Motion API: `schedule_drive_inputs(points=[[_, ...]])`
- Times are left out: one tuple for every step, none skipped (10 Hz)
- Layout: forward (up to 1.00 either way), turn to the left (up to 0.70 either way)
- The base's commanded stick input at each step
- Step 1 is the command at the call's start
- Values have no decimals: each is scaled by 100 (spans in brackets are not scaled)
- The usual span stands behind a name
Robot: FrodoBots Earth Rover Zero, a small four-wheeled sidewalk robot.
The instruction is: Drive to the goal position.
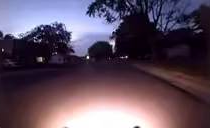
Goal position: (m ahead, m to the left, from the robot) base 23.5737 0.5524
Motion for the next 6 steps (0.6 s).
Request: schedule_drive_inputs(points=[[70,0],[70,0],[70,0],[70,0],[70,0],[70,0]])
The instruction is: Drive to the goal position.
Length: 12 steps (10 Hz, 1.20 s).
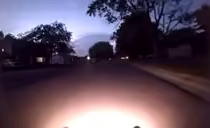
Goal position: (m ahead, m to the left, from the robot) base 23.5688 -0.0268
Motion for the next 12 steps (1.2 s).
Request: schedule_drive_inputs(points=[[70,0],[70,0],[70,0],[70,0],[70,0],[70,0],[70,0],[70,0],[70,0],[70,0],[70,0],[70,0]])
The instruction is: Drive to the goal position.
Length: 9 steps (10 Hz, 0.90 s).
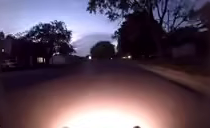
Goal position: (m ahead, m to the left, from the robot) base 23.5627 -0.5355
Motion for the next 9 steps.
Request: schedule_drive_inputs(points=[[70,0],[70,0],[70,-12],[70,-35],[70,-35],[70,-35],[70,-35],[70,-35],[70,-35]])
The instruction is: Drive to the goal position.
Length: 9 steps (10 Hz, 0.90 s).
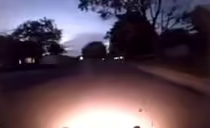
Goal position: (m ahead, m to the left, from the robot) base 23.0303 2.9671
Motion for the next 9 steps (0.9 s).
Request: schedule_drive_inputs(points=[[70,-35],[70,-35],[70,-35],[70,-35],[70,-16],[70,0],[70,0],[70,0],[70,0]])
